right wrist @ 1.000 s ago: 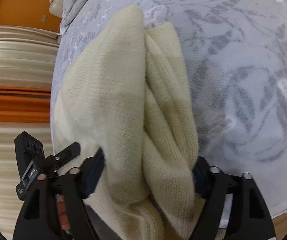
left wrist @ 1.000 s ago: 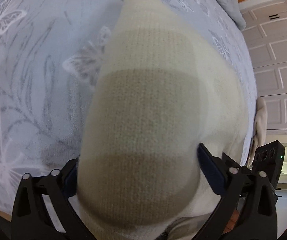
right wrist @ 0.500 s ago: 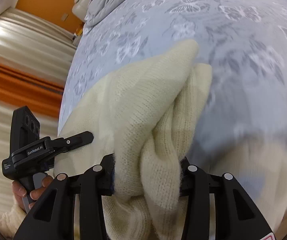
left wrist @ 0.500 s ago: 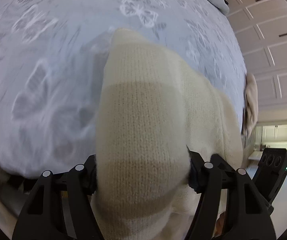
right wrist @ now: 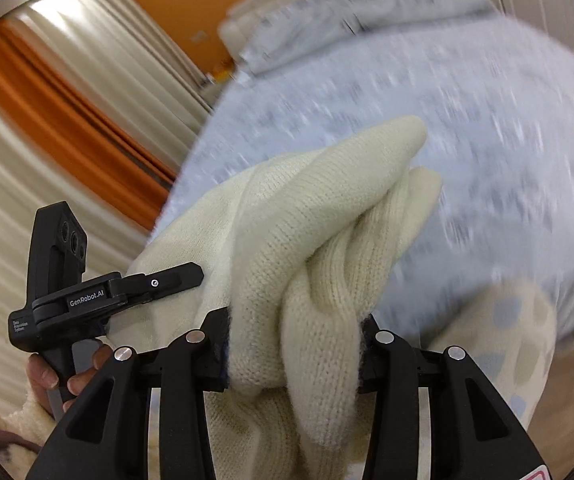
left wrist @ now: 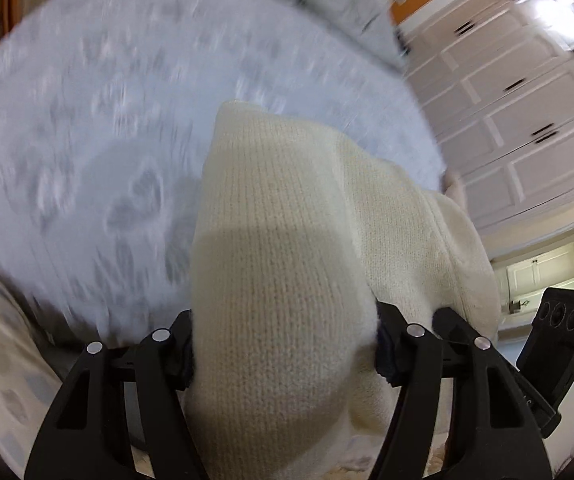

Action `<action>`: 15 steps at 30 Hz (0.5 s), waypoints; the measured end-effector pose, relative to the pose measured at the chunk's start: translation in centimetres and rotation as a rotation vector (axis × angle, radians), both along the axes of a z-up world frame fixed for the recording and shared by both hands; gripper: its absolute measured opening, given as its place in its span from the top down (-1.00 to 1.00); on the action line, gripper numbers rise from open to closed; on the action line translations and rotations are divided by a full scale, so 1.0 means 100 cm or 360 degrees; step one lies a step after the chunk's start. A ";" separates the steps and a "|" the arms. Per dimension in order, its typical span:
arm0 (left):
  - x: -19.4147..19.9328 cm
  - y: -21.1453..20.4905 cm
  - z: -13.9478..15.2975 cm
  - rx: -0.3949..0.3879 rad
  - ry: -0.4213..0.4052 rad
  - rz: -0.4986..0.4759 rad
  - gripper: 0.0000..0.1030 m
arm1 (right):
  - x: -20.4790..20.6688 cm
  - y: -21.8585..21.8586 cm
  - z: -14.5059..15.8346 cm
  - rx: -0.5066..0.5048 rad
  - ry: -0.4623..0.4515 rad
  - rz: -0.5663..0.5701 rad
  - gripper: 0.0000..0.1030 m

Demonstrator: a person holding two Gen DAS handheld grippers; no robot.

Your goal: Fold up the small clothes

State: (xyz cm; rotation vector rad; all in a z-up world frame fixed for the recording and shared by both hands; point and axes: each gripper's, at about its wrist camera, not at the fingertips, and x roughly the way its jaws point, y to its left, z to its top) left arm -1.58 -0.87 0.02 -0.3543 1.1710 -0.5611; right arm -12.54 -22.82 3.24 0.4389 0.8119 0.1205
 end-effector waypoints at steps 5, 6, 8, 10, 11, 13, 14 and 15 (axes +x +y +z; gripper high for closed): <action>0.004 0.024 0.081 -0.0120 -0.0357 0.0038 -0.22 | 0.009 0.025 0.076 -0.0104 -0.0326 0.0064 0.21; 0.007 0.025 0.095 -0.0140 -0.0418 0.0049 -0.22 | 0.010 0.029 0.089 -0.0119 -0.0385 0.0075 0.22; 0.011 0.034 0.128 -0.0168 -0.0572 0.0061 -0.23 | 0.016 0.037 0.114 -0.0129 -0.0496 0.0096 0.21; 0.014 0.043 0.158 -0.0193 -0.0711 0.0079 -0.23 | 0.024 0.044 0.140 -0.0132 -0.0617 0.0128 0.21; 0.015 0.047 0.171 -0.0203 -0.0770 0.0083 -0.23 | 0.027 0.045 0.146 -0.0131 -0.0649 0.0141 0.21; 0.018 0.057 0.194 -0.0232 -0.0882 0.0100 -0.23 | 0.035 0.052 0.167 -0.0127 -0.0748 0.0180 0.21; 0.019 0.060 0.203 -0.0237 -0.0930 0.0104 -0.23 | 0.040 0.055 0.174 -0.0123 -0.0781 0.0201 0.21; 0.020 0.064 0.211 -0.0235 -0.0967 0.0110 -0.23 | 0.043 0.057 0.179 -0.0121 -0.0799 0.0213 0.21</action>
